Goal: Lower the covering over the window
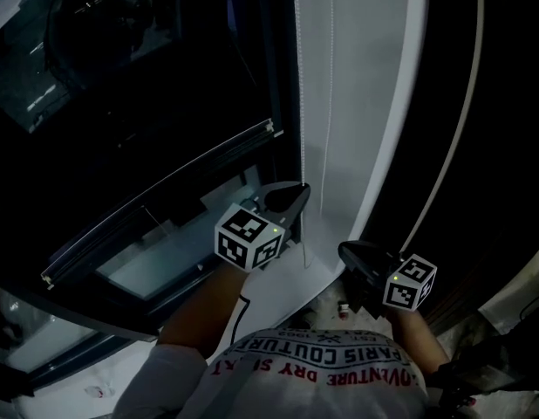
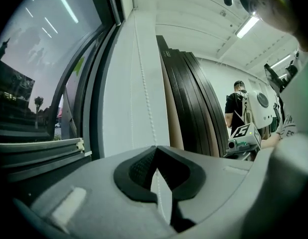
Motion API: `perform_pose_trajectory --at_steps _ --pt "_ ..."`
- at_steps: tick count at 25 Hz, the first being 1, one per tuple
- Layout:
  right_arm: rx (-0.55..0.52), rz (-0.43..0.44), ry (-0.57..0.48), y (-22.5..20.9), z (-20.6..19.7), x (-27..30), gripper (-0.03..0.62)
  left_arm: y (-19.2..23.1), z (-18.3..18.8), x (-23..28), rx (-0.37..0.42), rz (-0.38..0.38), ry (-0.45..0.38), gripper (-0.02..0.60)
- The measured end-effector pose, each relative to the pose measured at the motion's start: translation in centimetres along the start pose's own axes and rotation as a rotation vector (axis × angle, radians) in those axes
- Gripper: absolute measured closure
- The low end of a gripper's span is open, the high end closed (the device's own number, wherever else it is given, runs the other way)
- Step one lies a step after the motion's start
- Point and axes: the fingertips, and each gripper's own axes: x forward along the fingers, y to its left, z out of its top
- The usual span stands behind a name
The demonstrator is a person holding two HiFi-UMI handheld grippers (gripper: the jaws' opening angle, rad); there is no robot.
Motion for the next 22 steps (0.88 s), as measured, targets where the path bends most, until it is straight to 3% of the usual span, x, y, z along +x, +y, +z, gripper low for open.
perform_pose_trajectory --at_steps 12,17,19,22 --pt "-0.112 0.035 0.03 0.1 2.9 1.4 0.594 -2.9 -7.2 -0.1 -0.043 -0.076 0.15 0.575" --pt "-0.13 0.115 0.014 1.7 5.5 2.8 0.595 -3.3 -9.5 -0.7 -0.097 -0.061 0.146 0.575" --pt "-0.144 0.16 0.018 2.5 6.8 3.9 0.524 -3.6 -10.0 -0.6 -0.104 -0.072 0.143 0.575" --pt "-0.212 0.17 0.015 3.0 9.1 5.5 0.503 -4.0 -10.1 -0.8 -0.12 -0.082 0.133 0.575"
